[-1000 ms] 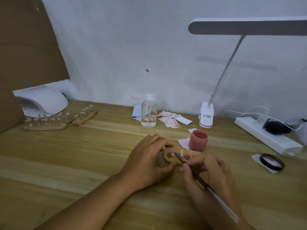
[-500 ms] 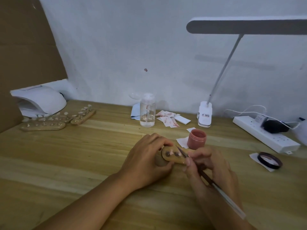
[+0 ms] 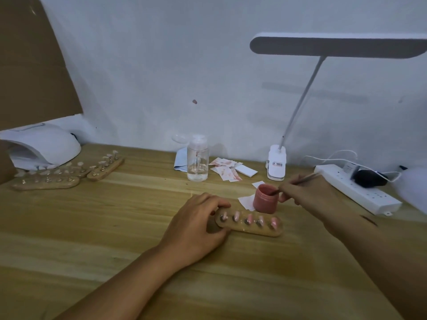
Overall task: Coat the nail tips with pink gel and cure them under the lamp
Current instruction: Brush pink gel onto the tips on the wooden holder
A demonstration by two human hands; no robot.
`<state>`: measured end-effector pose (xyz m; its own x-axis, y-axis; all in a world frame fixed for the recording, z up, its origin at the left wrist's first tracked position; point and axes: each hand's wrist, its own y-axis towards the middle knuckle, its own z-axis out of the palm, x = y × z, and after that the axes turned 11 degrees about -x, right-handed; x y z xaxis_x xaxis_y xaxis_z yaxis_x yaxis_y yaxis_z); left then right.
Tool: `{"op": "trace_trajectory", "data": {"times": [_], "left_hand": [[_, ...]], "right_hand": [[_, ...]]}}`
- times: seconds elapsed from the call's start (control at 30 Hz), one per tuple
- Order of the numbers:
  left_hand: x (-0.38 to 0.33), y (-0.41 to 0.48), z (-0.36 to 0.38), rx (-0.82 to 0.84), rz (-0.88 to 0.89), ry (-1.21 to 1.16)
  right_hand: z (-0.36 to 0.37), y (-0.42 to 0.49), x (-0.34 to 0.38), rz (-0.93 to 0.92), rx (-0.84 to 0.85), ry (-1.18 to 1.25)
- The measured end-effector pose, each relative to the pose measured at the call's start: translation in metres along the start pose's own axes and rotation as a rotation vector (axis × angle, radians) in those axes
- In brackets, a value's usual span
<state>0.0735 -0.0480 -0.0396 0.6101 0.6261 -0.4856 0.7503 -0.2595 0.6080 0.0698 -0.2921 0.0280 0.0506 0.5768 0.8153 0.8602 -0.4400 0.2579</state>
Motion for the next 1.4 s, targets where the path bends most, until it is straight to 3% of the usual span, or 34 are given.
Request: {"op": "trace_trajectory", "data": {"times": [0.2, 0.33, 0.47, 0.57, 0.63, 1.3, 1.4], "left_hand": [[0.000, 0.000, 0.001, -0.015, 0.006, -0.008], [-0.003, 0.000, 0.000, -0.038, 0.027, -0.003], [-0.009, -0.003, -0.003, -0.110, 0.107, 0.022], [-0.013, -0.005, -0.004, -0.163, 0.168, 0.043], [-0.014, -0.006, -0.005, -0.186, 0.196, 0.045], [-0.017, -0.008, -0.008, -0.160, 0.196, 0.072], [-0.017, -0.008, -0.008, -0.163, 0.198, 0.069]], "right_hand": [[0.007, -0.001, 0.002, -0.004, -0.041, -0.047], [0.003, -0.037, 0.012, -0.072, -0.309, 0.197], [0.020, -0.101, 0.017, -0.357, -0.276, 0.404], [0.034, -0.126, 0.014, -0.656, -0.350, 0.211], [0.038, -0.131, 0.010, -0.744, -0.394, 0.124], [0.040, -0.130, 0.006, -0.705, -0.394, 0.077], [0.038, -0.131, 0.005, -0.624, -0.393, 0.155]]}}
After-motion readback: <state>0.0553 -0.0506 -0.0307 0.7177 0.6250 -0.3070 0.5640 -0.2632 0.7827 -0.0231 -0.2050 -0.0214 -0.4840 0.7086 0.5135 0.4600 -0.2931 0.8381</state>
